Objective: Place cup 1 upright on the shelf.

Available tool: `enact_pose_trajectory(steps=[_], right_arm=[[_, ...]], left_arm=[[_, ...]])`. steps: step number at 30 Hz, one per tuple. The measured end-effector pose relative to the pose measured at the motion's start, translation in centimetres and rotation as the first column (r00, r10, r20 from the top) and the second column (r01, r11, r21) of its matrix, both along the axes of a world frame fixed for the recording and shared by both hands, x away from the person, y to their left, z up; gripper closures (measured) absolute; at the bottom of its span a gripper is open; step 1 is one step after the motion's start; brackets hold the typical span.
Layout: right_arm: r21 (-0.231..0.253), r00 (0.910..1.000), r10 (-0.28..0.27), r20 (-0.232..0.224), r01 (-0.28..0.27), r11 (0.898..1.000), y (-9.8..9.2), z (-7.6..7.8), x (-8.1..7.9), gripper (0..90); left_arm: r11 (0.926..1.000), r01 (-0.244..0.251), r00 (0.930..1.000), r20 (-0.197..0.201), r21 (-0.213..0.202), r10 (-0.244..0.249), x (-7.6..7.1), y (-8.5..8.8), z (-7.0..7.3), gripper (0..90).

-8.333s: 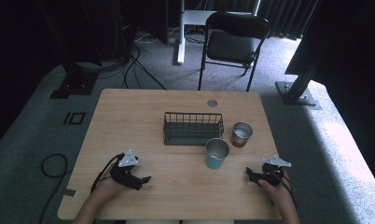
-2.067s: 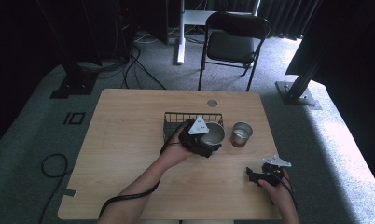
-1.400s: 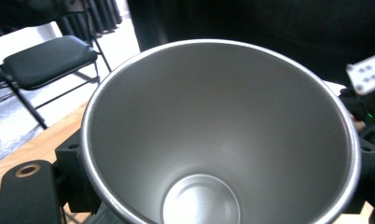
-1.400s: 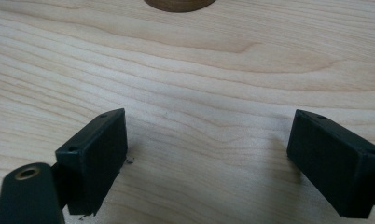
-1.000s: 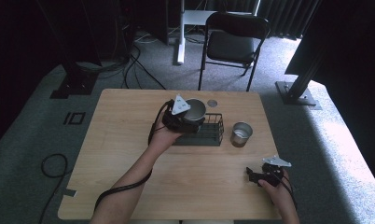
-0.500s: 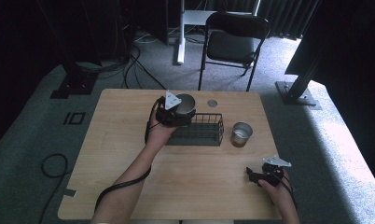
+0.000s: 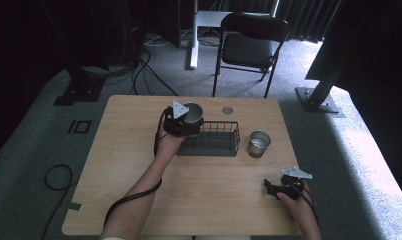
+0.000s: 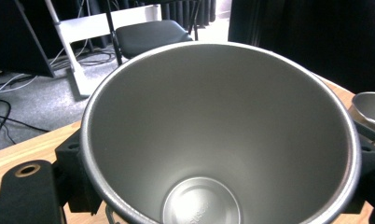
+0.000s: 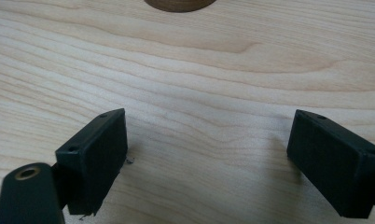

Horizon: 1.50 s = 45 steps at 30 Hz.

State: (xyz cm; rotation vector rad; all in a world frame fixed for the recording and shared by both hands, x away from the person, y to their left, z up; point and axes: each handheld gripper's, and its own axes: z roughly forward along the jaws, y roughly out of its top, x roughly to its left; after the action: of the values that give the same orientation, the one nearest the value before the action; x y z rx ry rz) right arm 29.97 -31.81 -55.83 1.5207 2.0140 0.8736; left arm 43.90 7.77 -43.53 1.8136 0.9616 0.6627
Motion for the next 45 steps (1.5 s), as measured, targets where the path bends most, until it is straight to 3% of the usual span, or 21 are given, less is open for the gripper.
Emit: enact_pose_trajectory(steps=[21,29,32,37,45], right_arm=[[0.0,1.0,0.0,0.0,0.0,1.0,0.0,0.0,0.0,11.8],[0.0,1.0,0.0,0.0,0.0,1.0,0.0,0.0,0.0,11.8],[0.0,1.0,0.0,0.0,0.0,1.0,0.0,0.0,0.0,11.9],[0.0,1.0,0.0,0.0,0.0,1.0,0.0,0.0,0.0,11.9],[0.0,1.0,0.0,0.0,0.0,1.0,0.0,0.0,0.0,11.8]], left_arm=[[0.9998,-0.019,0.9987,-0.048,0.006,0.019,0.4,-0.2,-3.0,14.4],[0.9998,0.013,0.9982,-0.058,0.012,-0.012,0.4,-0.3,-2.9,13.6],[0.9994,0.033,0.9976,-0.062,0.011,-0.033,0.4,-0.4,-2.8,0.8],[0.9988,0.039,0.9973,-0.063,0.028,-0.037,0.1,-0.3,-2.6,0.7],[0.9986,0.052,0.9969,-0.058,-0.003,-0.053,-0.5,0.7,-2.4,0.7]])
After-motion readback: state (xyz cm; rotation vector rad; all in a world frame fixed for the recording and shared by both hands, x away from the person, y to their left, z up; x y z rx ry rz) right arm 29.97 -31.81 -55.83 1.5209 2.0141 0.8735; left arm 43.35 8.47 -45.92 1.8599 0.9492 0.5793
